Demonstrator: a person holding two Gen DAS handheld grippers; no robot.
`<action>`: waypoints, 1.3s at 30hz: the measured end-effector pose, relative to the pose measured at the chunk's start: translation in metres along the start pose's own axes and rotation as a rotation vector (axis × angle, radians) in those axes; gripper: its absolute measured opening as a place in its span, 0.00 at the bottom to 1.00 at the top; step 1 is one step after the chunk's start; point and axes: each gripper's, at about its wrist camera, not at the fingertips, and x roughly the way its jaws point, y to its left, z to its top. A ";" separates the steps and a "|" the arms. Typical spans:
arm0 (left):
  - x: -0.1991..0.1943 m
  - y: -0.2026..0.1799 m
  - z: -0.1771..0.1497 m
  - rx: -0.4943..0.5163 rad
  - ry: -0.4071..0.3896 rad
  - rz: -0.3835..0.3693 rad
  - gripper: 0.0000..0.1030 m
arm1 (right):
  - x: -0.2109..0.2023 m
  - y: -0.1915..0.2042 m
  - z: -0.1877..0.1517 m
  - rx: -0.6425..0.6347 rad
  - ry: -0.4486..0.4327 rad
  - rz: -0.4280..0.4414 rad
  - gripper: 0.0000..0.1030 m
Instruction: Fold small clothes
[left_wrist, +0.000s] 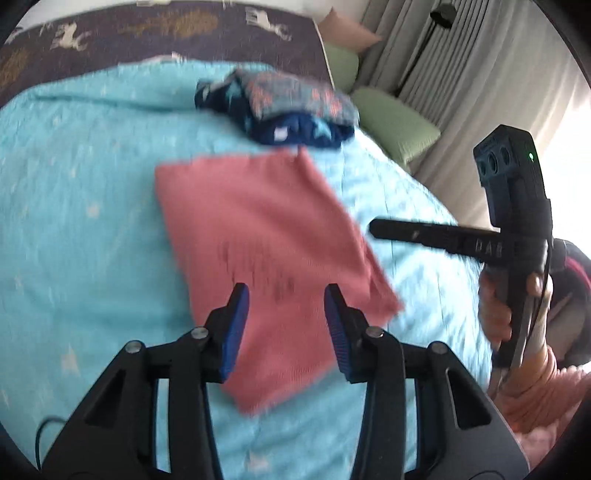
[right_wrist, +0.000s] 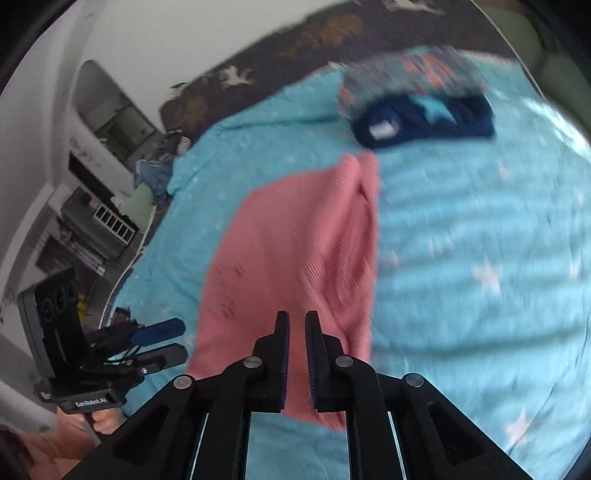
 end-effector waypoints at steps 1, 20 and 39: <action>0.005 0.002 0.006 -0.007 -0.001 -0.004 0.43 | 0.006 0.004 0.009 -0.018 0.000 0.005 0.10; 0.063 0.018 0.001 -0.027 0.090 0.019 0.61 | 0.039 -0.074 0.064 0.147 -0.023 -0.035 0.36; 0.064 0.008 -0.002 0.026 0.081 0.069 0.66 | 0.068 -0.110 0.075 0.243 -0.056 -0.204 0.06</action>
